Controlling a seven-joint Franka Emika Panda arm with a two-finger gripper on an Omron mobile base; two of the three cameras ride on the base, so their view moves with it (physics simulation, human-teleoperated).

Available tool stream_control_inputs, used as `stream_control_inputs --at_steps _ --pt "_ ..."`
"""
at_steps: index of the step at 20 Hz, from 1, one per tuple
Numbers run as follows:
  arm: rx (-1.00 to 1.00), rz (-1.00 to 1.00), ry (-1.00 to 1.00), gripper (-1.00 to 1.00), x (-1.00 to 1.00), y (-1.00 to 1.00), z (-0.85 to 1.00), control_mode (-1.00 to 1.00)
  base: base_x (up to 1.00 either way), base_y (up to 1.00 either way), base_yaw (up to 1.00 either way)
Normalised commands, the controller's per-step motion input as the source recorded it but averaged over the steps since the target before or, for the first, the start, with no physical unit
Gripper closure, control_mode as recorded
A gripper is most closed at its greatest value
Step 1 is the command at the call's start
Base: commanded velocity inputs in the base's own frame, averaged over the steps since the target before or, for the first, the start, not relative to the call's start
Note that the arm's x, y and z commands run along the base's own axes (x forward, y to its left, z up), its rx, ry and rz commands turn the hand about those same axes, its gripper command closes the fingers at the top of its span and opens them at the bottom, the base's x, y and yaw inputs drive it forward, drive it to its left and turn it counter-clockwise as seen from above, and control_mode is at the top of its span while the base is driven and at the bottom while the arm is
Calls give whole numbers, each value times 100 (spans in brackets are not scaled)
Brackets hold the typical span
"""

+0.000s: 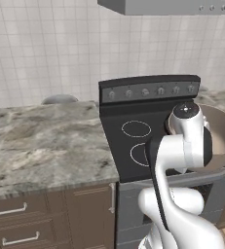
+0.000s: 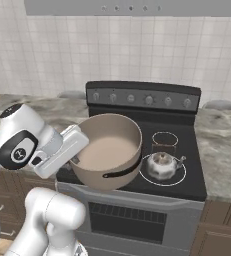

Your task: Pick the kettle from the cabinet and place it on a stove burner. Then pick the pot from the counter and place it on another stove burner. Finally, turn both burners on.

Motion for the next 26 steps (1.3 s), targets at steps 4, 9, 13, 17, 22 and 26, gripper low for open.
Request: stream_control_inputs --at_steps 4,9,13,17,22,26 --pt "0 0 0 100 0 0 0 100 8 -8 0" --pt "0 0 0 100 0 0 0 100 7 -14 0" --pt "0 0 0 100 0 0 0 100 18 -11 0" --pt "0 0 0 100 0 0 0 100 19 -16 0" --pt "0 0 0 100 0 0 0 100 15 -25 0" --pt "0 0 0 100 0 0 0 100 11 -33 0"
